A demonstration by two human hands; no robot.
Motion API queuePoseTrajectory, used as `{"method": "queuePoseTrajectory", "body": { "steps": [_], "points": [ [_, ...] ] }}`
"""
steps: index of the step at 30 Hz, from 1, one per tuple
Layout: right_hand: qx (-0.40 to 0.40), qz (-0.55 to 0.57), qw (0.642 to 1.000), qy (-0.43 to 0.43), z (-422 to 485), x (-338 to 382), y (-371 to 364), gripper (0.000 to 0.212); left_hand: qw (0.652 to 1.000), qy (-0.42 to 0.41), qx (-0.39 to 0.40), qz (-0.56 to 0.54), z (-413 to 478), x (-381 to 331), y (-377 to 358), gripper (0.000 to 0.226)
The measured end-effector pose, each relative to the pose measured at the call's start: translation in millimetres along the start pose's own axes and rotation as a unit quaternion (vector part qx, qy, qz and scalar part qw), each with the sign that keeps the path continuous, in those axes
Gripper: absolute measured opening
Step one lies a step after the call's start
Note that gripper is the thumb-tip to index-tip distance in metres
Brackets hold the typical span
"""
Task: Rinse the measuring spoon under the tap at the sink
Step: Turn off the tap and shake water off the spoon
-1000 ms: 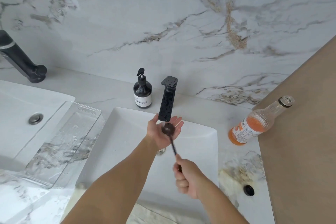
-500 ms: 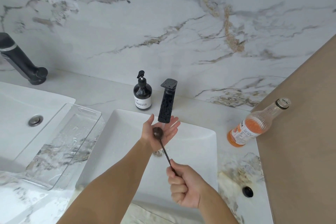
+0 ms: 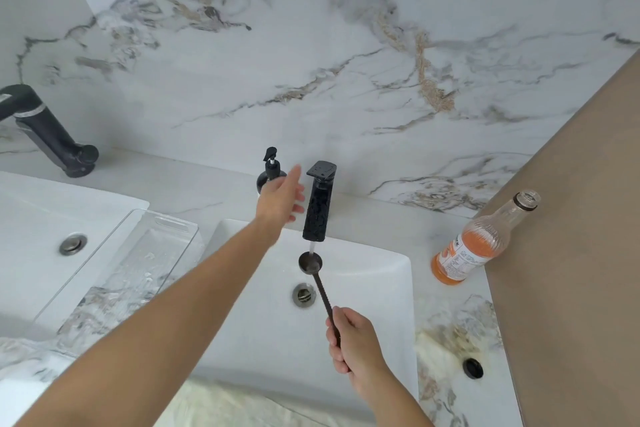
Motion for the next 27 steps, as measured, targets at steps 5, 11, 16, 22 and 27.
{"method": "queuePoseTrajectory", "body": {
  "steps": [5, 11, 16, 22, 27],
  "points": [
    [-0.002, 0.005, 1.0, 0.009, -7, 3, -3, 0.029, 0.996, 0.021, 0.058, 0.062, 0, -17, -15, 0.03],
    [-0.011, 0.002, 1.0, 0.018, -10, 8, 1, 0.028, 0.993, 0.083, 0.043, -0.075, -8, -2, -2, 0.034],
    [-0.023, 0.001, 1.0, 0.015, -9, 6, 3, 0.028, 0.996, 0.072, 0.045, -0.006, 0, -29, -23, 0.033],
    [-0.011, -0.005, 0.999, 0.031, -12, 11, 0, 0.028, 0.993, 0.114, 0.029, 0.014, -1, 24, -2, 0.037],
    [0.048, -0.032, 0.996, 0.07, -18, 13, -18, 0.025, 0.974, 0.203, 0.046, -0.095, -36, 99, 15, 0.058]
  ]
}}
Point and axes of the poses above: each hand's wrist, its own z-axis towards the middle knuckle, its own y-axis out of the back of the hand, x = y × z, the point moved 9 cm from there along z, towards the middle knuckle, and after that the axes turned 5 degrees about x, right-handed, at the moved point
